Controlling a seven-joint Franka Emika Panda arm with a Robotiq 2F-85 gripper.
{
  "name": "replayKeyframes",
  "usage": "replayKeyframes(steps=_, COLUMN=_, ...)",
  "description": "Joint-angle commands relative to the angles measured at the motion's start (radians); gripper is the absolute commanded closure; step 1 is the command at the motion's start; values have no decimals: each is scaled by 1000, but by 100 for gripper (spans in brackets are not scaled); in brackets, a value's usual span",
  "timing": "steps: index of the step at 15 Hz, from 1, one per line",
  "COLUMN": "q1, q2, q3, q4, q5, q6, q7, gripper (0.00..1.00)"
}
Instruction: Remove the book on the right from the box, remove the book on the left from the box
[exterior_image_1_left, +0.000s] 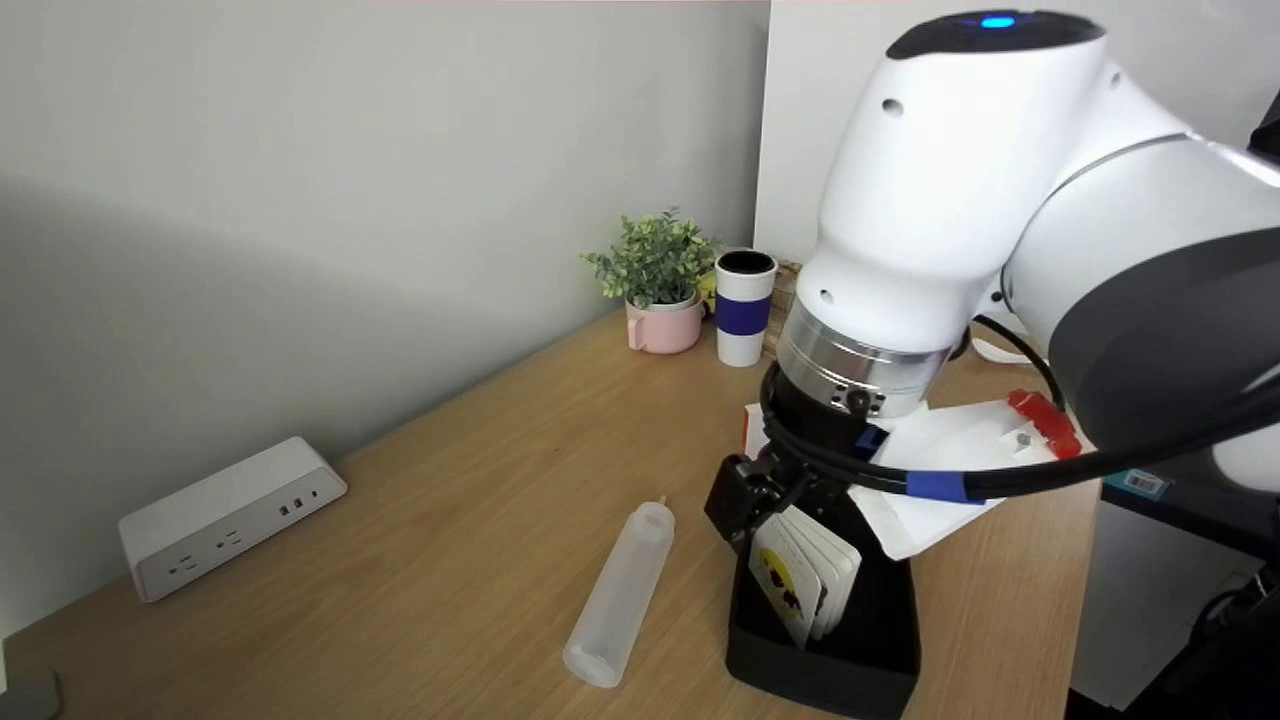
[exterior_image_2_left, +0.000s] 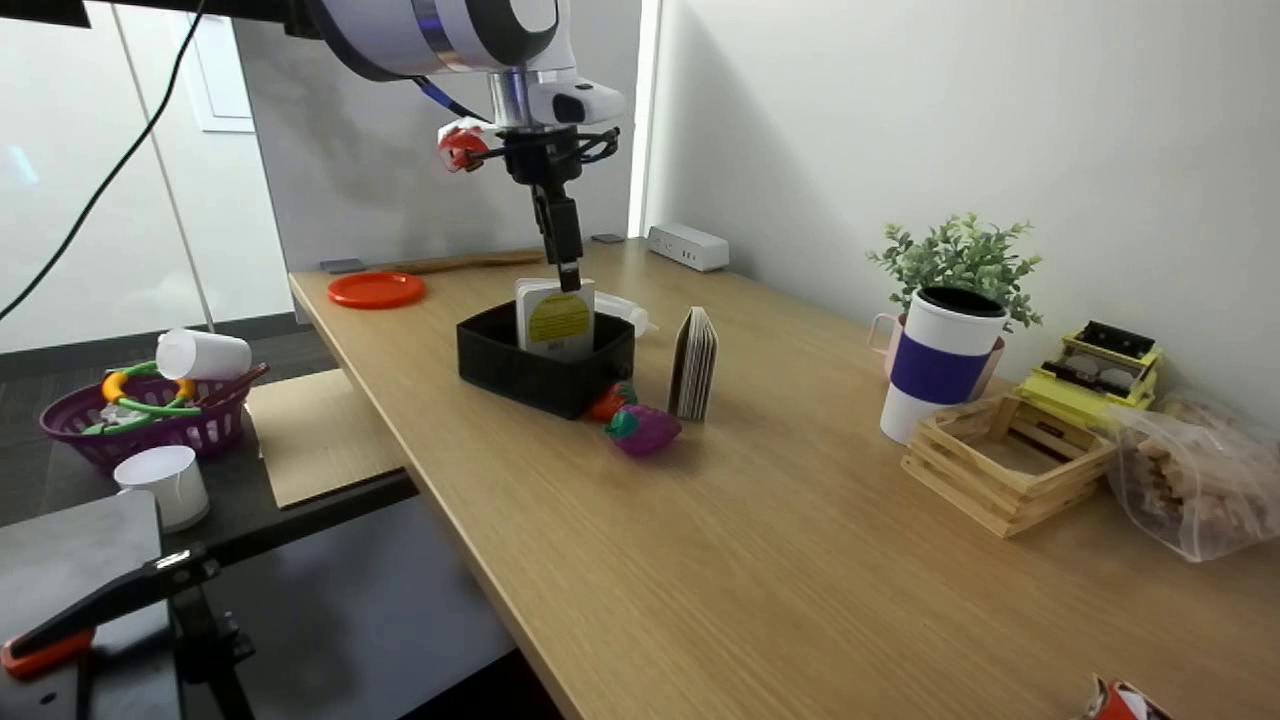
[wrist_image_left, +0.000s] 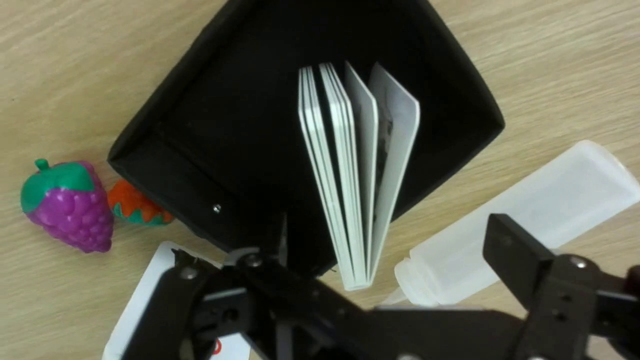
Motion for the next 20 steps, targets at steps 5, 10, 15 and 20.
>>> replayKeyframes(steps=5, q1=-26, q2=16, q3=23, q4=-26, q5=47, q6=-9, q7=-27, gripper=11)
replayKeyframes(steps=10, q1=-26, q2=37, q3=26, q4=-22, q5=74, q6=-7, q7=-39, gripper=56)
replayKeyframes(steps=15, q1=-19, q2=37, q3=22, q4=-20, q5=69, q6=-16, q7=-37, gripper=90)
replayKeyframes(steps=20, q1=-6, q2=22, q3=11, q4=-23, q5=48, q6=-25, q7=-17, gripper=96)
